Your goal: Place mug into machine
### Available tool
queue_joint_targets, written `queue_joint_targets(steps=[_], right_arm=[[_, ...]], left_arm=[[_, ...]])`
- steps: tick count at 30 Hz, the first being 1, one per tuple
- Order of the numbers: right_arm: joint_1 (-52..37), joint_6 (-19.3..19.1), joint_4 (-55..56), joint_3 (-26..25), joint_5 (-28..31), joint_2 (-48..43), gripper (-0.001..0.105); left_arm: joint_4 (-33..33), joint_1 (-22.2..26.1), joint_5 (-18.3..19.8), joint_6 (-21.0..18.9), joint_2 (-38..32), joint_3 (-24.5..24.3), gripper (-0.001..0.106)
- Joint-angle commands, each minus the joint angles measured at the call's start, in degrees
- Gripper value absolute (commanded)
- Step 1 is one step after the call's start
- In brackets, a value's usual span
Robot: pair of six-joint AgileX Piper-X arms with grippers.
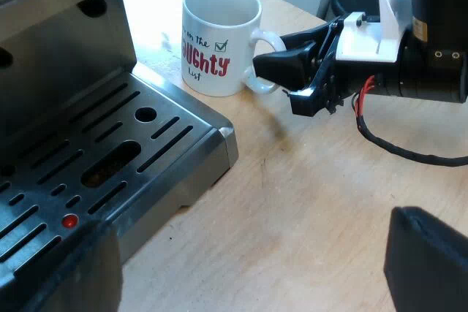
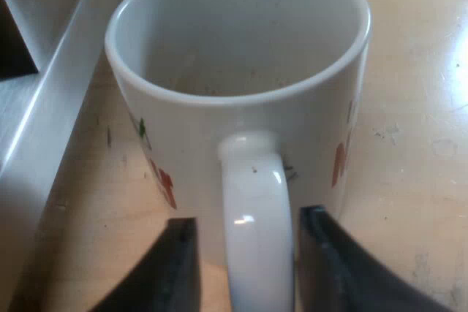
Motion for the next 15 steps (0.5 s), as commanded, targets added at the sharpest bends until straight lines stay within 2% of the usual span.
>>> queue_joint_targets(steps=[1,6,15], right_arm=[[-0.1,-0.4,-0.8,-0.5,0.2,-0.1,0.016],[-0.1,-2.3,-0.8,-0.5,0.2,-0.1,0.002],[0.1,-3.3,-0.8,-0.5,0.6,-0.5,0.000]], left_arm=[[-1.1,-0.3,-0.1,-0.5,0.0,-0.4,0.074],[-1.1,-0.3,-0.1,-0.5,0.0,-0.4,0.074],[-1.1,-0.3,-0.1,0.1,0.0,-0.4,0.074]])
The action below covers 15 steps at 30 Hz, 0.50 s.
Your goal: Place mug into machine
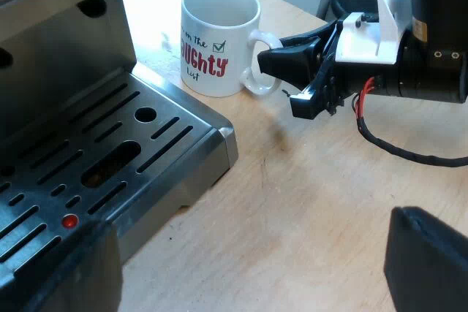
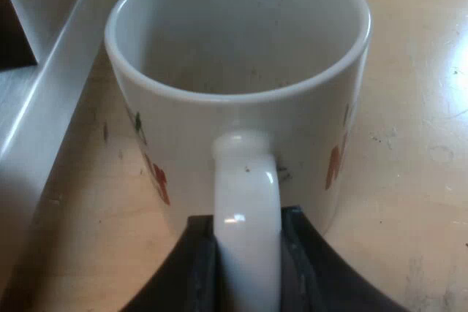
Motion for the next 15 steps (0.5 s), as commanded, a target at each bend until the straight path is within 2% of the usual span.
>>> queue_joint_targets(steps=[1,6,12,15], right_arm=[[0.1,-1.1,-0.8,-0.2,0.2,-1.0,0.000],[0.1,-1.1,-0.6,1.4,0.7,-4.7,0.000],[0.1,-1.1,1.6,5.3,1.4,-11.7,0.000],[0.1,-1.1,4.4,6.2,1.4,-15.5,0.000]], left_arm=[[-1.1,-0.3,-0.1,0.7,0.0,-0.4,0.074],[-1.1,-0.3,-1.1,4.2,0.0,-0.4,0.074],[-1.1,-0.3,-1.1,4.1,-0.9,-0.4,0.074],[-1.1,-0.3,-1.4,4.1,-3.0,-0.4,0.069]])
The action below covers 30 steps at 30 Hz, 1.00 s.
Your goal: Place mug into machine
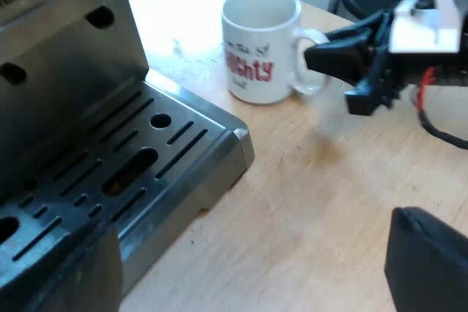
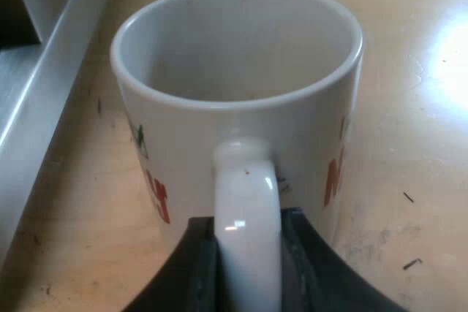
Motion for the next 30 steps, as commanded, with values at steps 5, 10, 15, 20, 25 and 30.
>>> queue_joint_targets(steps=[5,10,15,20,25,30], right_arm=[[0.1,-1.4,5.6,-0.2,0.0,-9.8,0.000],[0.1,-2.3,11.4,-0.2,0.0,-18.3,0.000],[0.1,-3.8,18.9,-0.2,-0.3,-26.7,0.000],[0.1,-5.1,26.2,-0.2,-3.6,-34.8,0.000],[0.1,-5.1,34.4,-0.2,-5.2,-44.7,0.000],[0.1,-5.1,39.6,-0.2,-8.0,-50.8,0.000]], left_arm=[[-1.1,-0.3,-0.5,0.0,-6.1,-0.4,0.069],[-0.6,-0.3,-0.5,-1.8,-9.8,-0.4,0.073],[2.3,-0.3,-1.7,-2.1,-12.5,-0.4,0.073],[4.6,-0.3,-2.8,-2.1,-15.1,-0.4,0.073],[6.8,-0.3,-2.8,-2.1,-18.7,-0.4,0.073],[9.4,-0.3,-3.1,-2.1,-21.0,0.2,0.073]])
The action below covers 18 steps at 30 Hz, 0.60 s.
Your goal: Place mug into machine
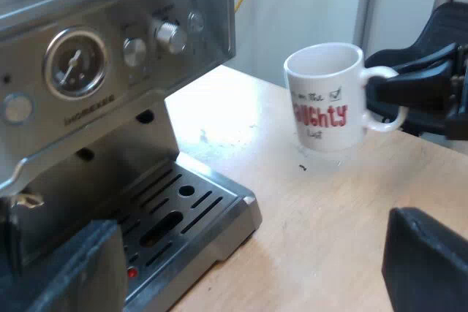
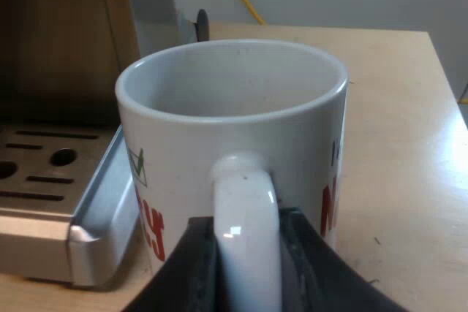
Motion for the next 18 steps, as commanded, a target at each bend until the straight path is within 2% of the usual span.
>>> queue_joint_targets(steps=[1,8,10,15,18], right_arm=[[0.1,-1.0,1.1,-0.9,-2.7,-4.6,0.000],[0.1,-1.0,3.0,-0.9,-6.8,-7.2,0.000],[0.1,-0.8,6.5,-0.9,-8.2,-7.2,0.000],[0.1,-0.8,8.2,0.0,-8.2,-7.2,0.000],[0.1,-1.0,5.6,0.0,-8.9,-7.2,0.000]], left_arm=[[0.6,-0.3,-0.4,-0.7,-1.5,0.8,0.073],[0.6,-0.3,-0.4,-3.3,-2.6,5.6,0.073],[0.4,-0.3,-0.4,-3.3,-2.6,7.0,0.073],[0.4,-0.3,-0.4,-3.3,-2.6,7.6,0.073],[0.4,-0.3,-0.4,-3.8,-2.6,7.6,0.073]])
